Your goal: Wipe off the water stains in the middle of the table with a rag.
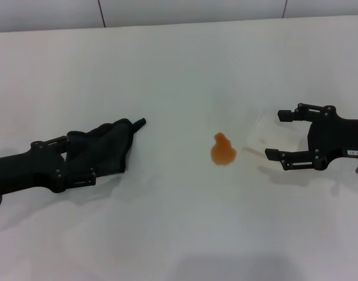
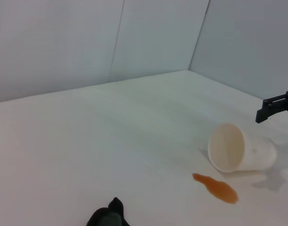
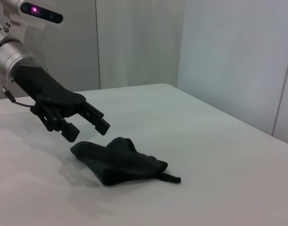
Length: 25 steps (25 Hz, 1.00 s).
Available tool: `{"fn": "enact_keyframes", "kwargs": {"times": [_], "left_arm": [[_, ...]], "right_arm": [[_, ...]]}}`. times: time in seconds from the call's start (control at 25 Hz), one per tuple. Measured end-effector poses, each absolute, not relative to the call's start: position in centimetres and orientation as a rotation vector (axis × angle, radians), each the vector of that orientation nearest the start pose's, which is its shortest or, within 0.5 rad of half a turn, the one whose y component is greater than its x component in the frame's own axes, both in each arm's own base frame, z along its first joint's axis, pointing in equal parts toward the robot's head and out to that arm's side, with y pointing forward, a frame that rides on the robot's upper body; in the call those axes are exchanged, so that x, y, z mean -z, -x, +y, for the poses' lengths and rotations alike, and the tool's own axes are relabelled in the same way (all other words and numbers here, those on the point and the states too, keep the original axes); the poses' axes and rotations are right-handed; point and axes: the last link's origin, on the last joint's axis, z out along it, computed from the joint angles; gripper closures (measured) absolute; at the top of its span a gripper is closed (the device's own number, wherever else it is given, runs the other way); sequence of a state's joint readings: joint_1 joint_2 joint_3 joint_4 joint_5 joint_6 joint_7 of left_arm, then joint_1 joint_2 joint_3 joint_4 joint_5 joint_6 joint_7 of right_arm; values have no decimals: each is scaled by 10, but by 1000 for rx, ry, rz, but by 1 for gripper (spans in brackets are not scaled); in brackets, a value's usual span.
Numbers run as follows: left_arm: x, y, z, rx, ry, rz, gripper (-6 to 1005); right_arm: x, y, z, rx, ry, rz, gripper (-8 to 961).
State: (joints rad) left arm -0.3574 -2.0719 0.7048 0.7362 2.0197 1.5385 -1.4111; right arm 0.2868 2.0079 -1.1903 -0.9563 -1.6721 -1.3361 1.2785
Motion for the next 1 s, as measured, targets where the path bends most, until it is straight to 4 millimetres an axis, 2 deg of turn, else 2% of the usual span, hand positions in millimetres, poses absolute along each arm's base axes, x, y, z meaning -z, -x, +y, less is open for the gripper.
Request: {"fn": "enact_keyframes", "kwargs": {"times": [0.24, 0.44, 0.84, 1.0], "left_arm": [[-13, 315, 290, 569, 2630, -793, 127], [-14, 315, 291, 564, 2631, -788, 128], [-16, 314, 294, 554, 2638, -772, 130], [-16, 314, 294, 553, 2637, -770, 131]], "right_arm": [[-19, -263, 320, -494, 2670, 276, 96], [-33, -247, 328, -475, 2657, 348, 95], [-59, -207, 341, -125, 2690, 593, 96], [-63, -188, 352, -41, 2689, 619, 95]]}}
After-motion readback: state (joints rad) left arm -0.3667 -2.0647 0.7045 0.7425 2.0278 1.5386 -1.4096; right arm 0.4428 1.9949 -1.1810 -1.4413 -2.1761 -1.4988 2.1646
